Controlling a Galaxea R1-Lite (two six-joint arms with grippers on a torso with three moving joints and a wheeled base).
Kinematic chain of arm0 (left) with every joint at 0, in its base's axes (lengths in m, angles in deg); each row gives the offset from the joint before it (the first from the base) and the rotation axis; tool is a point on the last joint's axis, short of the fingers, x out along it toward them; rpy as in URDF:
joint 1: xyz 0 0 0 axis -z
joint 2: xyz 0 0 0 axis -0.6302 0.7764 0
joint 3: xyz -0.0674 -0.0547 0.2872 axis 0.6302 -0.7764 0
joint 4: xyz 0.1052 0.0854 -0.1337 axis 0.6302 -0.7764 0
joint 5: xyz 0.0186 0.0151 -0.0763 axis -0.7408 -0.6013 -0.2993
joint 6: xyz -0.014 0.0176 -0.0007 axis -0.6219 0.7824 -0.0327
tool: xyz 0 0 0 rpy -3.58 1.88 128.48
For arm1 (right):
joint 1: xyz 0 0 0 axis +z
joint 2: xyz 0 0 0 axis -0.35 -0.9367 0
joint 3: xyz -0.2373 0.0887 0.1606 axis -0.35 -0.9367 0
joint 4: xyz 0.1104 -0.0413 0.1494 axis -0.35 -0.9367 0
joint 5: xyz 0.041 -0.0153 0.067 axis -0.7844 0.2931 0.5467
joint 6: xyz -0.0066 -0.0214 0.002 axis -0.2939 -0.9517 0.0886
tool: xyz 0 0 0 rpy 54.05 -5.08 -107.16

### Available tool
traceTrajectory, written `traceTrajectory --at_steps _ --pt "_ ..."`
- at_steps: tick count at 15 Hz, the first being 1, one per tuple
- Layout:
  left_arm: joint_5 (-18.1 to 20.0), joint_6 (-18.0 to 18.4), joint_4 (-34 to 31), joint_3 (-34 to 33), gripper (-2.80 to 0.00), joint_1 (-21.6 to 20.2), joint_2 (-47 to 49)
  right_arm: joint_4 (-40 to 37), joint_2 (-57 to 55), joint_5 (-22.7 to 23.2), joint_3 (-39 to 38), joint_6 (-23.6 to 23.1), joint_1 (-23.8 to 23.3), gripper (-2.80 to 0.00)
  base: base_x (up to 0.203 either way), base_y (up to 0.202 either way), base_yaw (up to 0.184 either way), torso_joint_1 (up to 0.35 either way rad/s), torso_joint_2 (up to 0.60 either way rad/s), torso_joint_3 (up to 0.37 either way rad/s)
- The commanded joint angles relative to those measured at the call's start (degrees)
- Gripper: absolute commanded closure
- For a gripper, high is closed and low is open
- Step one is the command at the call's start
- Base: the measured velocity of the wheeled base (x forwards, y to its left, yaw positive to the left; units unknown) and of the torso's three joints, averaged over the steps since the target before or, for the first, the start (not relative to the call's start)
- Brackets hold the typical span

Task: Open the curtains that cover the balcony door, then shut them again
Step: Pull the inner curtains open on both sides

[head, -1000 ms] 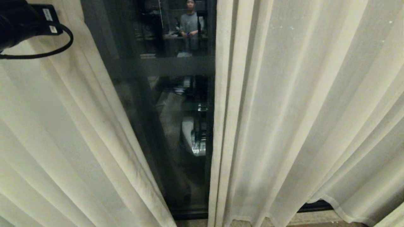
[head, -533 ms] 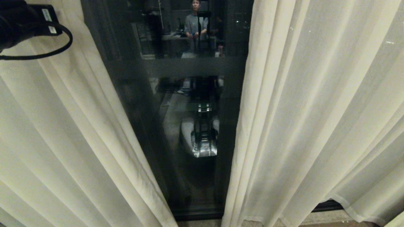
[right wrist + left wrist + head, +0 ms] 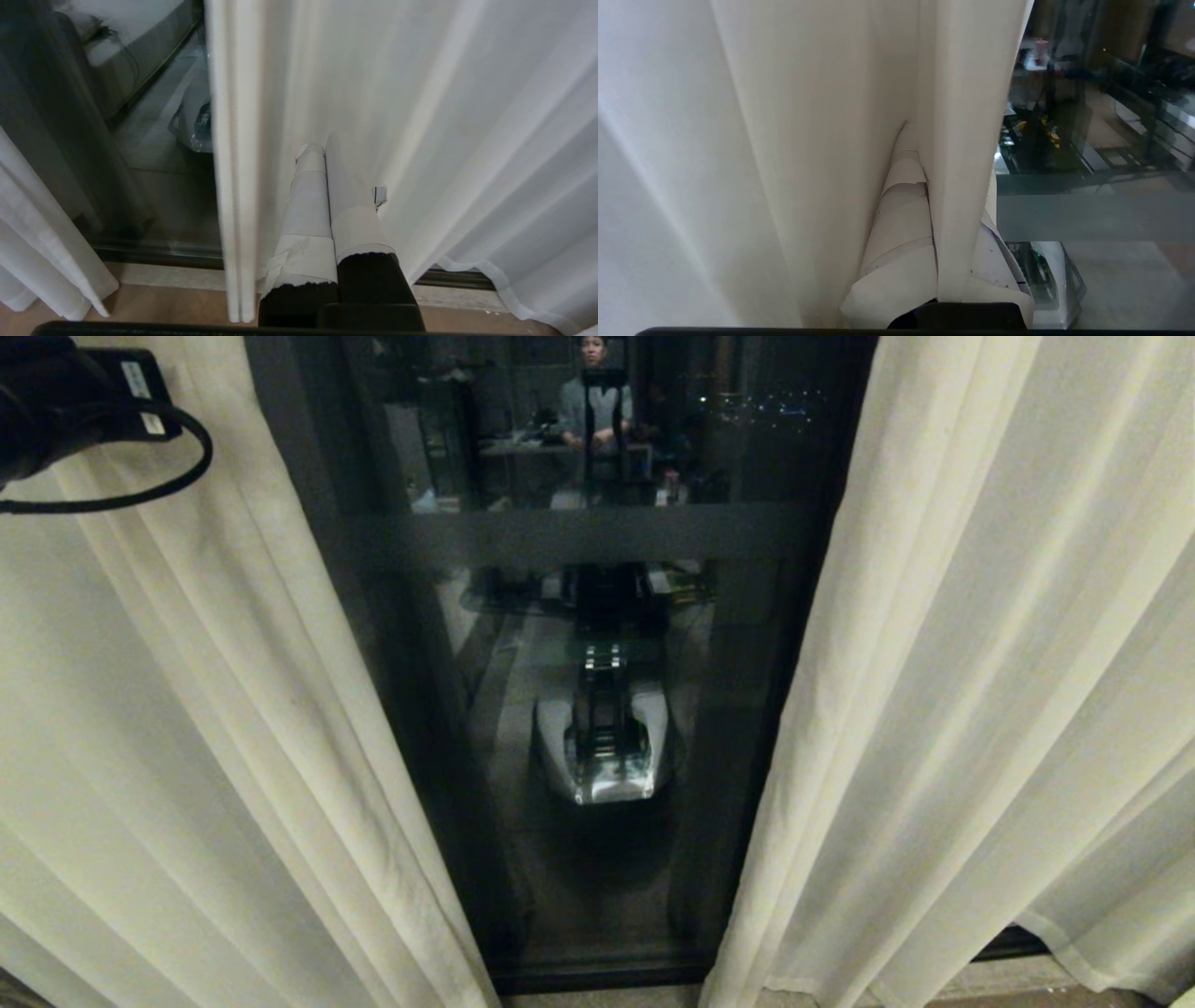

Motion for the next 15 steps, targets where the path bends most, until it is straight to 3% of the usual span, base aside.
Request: traceTrajectory --at_steps 1,15 --pt "-0.1 0.0 0.1 -0.8 0.00 -0.2 0.3 0.0 0.0 0.0 0.0 -0.1 0.0 0.00 0.000 0.188 0.003 0.011 0.00 0.002" --pt "-0.1 -0.1 0.1 -3.7 0.00 -3.3 -2.6 0.0 0.0 0.0 0.0 -0.1 0.1 0.00 0.000 0.191 0.001 0.001 0.00 0.002"
